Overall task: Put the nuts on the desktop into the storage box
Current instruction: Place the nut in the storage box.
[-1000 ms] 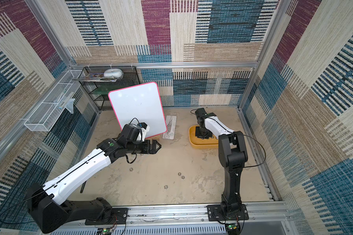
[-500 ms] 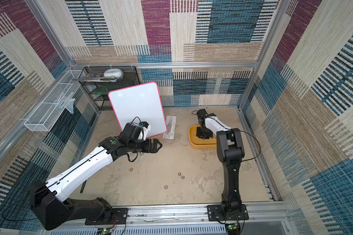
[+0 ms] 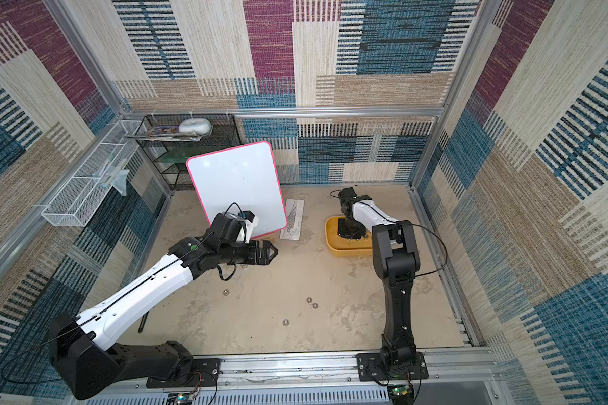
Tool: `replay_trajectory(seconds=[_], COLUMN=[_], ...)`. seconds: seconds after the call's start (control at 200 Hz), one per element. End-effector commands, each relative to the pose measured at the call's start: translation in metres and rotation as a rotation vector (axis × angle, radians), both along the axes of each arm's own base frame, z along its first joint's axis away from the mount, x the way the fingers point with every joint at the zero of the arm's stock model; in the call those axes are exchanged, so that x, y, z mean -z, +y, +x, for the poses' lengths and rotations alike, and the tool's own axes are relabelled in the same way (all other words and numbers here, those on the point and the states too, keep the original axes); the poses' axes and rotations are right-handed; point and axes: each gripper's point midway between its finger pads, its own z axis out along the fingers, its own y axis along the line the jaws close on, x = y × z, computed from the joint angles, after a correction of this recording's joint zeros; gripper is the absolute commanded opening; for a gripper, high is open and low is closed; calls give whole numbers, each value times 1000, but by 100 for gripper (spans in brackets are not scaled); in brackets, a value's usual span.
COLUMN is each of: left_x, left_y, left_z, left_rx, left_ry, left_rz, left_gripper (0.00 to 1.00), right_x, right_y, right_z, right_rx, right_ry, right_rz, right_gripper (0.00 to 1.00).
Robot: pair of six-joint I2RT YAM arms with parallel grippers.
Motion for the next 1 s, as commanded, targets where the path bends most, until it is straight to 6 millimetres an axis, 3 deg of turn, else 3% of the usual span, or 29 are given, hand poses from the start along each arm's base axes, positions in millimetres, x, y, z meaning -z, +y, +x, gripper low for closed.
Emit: replay_trajectory(seconds=[0.0, 0.23, 0.451, 0.781, 0.991], left_x=[-3, -1, 3, 9, 14], left_y=[1, 6, 15, 34, 44], left_z=[-1, -6, -13, -31, -44], left_rx=[-8, -19, -46, -73, -91], left_ry=[-6, -5, 0, 0, 14], left_rz=[-9, -12, -6, 18, 22], left_gripper=[100, 100, 100, 100, 100], right_x=[-17, -55, -80, -83, -68], right_y=[0, 10, 42, 106, 143], right_z=[-1, -8, -34, -94, -142], right_rx=[3, -7, -52, -154, -201], right_ry=[-25, -79, -107, -75, -26], right_rz=[4, 26, 49, 76, 97], right_gripper=[36, 38, 38, 39, 39])
